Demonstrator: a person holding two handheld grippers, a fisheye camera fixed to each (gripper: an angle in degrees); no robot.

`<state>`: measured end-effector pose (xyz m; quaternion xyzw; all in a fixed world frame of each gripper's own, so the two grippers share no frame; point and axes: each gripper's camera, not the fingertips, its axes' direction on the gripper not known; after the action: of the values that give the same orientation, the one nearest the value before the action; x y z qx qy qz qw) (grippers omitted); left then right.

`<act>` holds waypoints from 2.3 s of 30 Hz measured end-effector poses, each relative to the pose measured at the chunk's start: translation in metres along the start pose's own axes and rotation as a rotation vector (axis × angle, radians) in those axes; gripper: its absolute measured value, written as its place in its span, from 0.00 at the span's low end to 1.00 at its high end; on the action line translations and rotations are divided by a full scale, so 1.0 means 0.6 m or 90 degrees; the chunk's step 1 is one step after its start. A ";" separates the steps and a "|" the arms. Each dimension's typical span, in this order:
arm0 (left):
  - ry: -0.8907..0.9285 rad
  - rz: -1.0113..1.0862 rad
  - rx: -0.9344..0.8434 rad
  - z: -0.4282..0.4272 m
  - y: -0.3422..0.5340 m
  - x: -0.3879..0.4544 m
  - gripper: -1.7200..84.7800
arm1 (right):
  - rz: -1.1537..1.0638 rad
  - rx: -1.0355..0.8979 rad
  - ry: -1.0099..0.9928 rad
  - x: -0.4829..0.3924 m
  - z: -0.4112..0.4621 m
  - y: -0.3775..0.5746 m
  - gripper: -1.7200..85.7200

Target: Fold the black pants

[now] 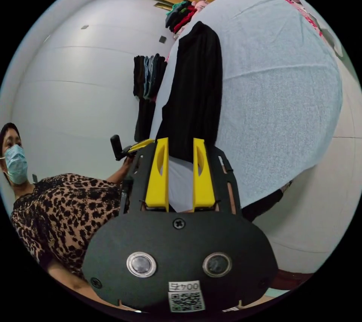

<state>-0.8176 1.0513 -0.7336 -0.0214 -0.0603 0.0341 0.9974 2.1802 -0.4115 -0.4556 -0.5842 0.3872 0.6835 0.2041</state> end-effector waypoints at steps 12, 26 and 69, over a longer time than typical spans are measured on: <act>0.105 -0.016 -0.051 0.041 -0.008 -0.043 0.13 | 0.026 -0.050 0.051 0.006 0.057 -0.006 0.10; 0.173 -0.063 -0.037 0.029 -0.013 -0.101 0.11 | -0.139 -0.117 0.245 -0.092 0.104 0.017 0.11; 0.273 -0.063 0.001 -0.058 0.030 -0.145 0.06 | -0.032 -0.078 0.112 -0.180 0.074 0.104 0.07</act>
<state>-0.9010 1.0618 -0.7795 -0.0243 0.1519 -0.0205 0.9879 2.1316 -0.3971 -0.3337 -0.6626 0.3466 0.6467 0.1504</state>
